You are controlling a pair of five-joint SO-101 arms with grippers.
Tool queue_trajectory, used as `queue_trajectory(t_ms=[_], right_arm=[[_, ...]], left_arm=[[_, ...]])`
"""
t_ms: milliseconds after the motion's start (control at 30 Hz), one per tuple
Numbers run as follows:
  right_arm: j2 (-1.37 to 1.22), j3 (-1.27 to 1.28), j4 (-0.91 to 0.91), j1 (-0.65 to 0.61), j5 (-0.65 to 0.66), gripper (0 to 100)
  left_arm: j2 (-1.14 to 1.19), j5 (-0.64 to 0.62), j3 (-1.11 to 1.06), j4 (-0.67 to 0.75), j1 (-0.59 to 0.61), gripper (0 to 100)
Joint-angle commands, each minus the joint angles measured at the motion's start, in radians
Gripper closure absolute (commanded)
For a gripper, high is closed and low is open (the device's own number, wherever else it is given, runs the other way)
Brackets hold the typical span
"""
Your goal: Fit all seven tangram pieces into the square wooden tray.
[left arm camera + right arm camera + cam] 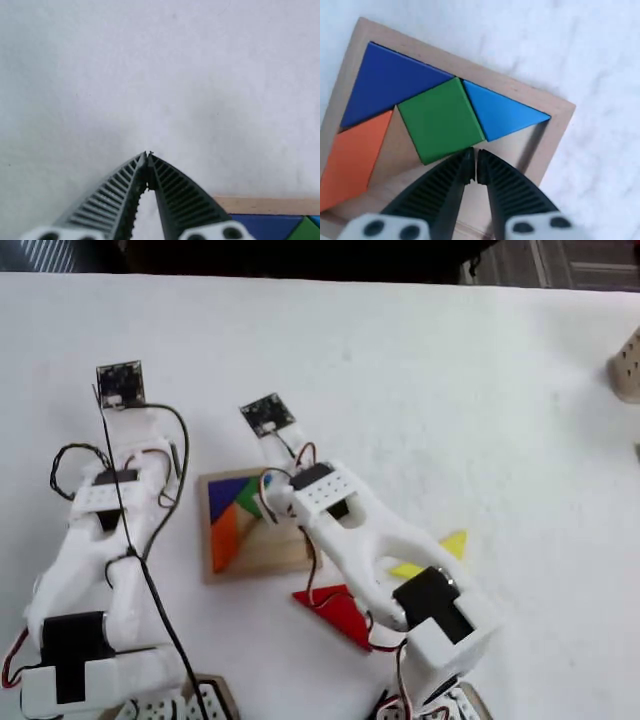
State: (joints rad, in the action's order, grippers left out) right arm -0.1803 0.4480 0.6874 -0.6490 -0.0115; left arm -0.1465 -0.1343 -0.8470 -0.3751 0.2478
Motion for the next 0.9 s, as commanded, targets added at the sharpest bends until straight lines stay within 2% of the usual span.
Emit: queue_trajectory(t_ms=[0, 267, 433, 633, 867], right_arm=[[0.022, -0.064, 0.024, 0.016, 0.040, 98.1], [0.147, -0.055, 0.205, 0.039, 0.061, 98.1], [0.208, -0.005, 0.217, 0.139, 0.069, 98.1], [0.294, 0.071, 0.222, 0.170, 0.069, 98.1], [0.516, 0.224, 0.277, 0.363, 0.107, 98.1]], left_arm=[[-0.005, -0.012, 0.038, -0.005, -0.004, 98], [-0.005, -0.012, 0.037, -0.005, -0.004, 98], [-0.007, -0.012, 0.037, -0.005, -0.022, 98], [-0.013, -0.012, 0.035, -0.034, -0.088, 98], [-0.160, -0.012, -0.044, -0.147, -0.197, 98]])
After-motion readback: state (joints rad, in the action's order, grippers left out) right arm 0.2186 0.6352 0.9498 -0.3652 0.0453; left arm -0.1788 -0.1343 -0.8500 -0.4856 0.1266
